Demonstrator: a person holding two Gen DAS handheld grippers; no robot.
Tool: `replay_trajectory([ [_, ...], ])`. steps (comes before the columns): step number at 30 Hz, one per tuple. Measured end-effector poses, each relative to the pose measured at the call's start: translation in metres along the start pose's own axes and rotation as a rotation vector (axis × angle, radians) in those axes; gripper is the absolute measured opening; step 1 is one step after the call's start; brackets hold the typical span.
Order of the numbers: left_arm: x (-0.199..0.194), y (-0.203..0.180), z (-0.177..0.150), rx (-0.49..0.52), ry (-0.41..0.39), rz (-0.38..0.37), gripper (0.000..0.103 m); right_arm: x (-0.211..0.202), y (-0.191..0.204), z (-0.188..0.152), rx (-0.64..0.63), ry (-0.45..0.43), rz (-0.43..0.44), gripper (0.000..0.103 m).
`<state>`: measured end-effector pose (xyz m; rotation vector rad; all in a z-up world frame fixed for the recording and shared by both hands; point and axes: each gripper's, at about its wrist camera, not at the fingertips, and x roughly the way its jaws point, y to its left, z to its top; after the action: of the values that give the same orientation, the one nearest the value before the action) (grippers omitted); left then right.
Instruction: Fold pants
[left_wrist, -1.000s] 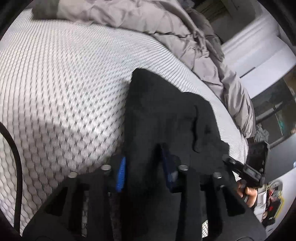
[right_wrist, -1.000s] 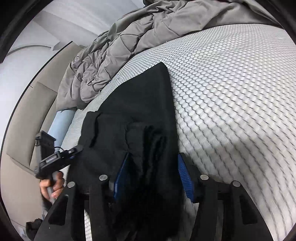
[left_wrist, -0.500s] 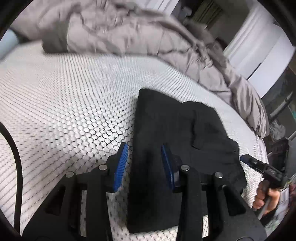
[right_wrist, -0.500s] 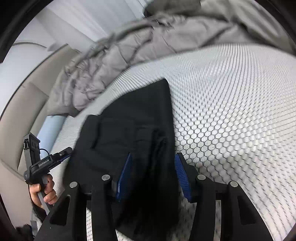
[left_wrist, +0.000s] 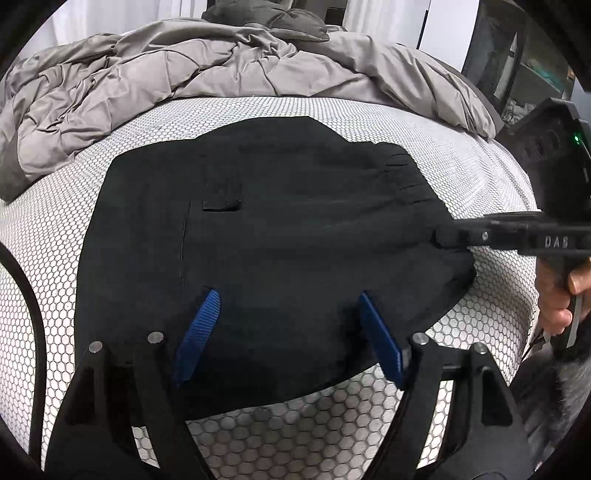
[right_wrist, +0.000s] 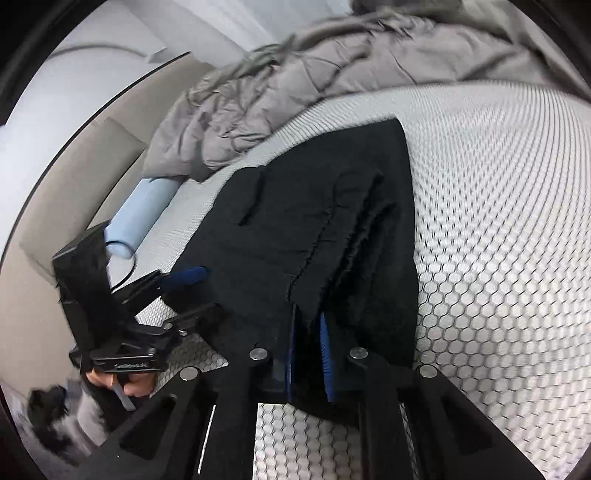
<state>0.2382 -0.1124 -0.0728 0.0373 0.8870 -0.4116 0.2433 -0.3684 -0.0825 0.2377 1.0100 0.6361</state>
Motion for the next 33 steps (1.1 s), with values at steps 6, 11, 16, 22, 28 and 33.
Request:
replay_trajectory([
  [6,0.002,-0.004,-0.007,0.035,0.003,0.036,0.075,0.0,-0.026,-0.011,0.083,0.044,-0.018,0.032],
  [11,-0.019,0.011,-0.023,0.019,0.004,0.038,0.075,-0.03,-0.016,-0.007,0.034,-0.043,-0.05,0.054],
  [16,-0.043,0.04,-0.039,-0.025,-0.016,0.062,0.075,0.003,-0.027,-0.008,0.079,0.062,-0.064,0.066],
  [22,-0.077,0.108,-0.066,-0.244,-0.103,0.088,0.081,-0.002,-0.039,-0.008,0.197,0.026,0.07,0.068],
  [28,-0.047,0.167,-0.086,-0.535,-0.01,-0.067,0.066,0.013,-0.041,-0.013,0.196,0.031,0.05,0.055],
  [33,-0.036,0.17,-0.058,-0.537,0.003,-0.123,0.041,0.018,-0.041,-0.001,0.225,-0.061,0.019,0.024],
])
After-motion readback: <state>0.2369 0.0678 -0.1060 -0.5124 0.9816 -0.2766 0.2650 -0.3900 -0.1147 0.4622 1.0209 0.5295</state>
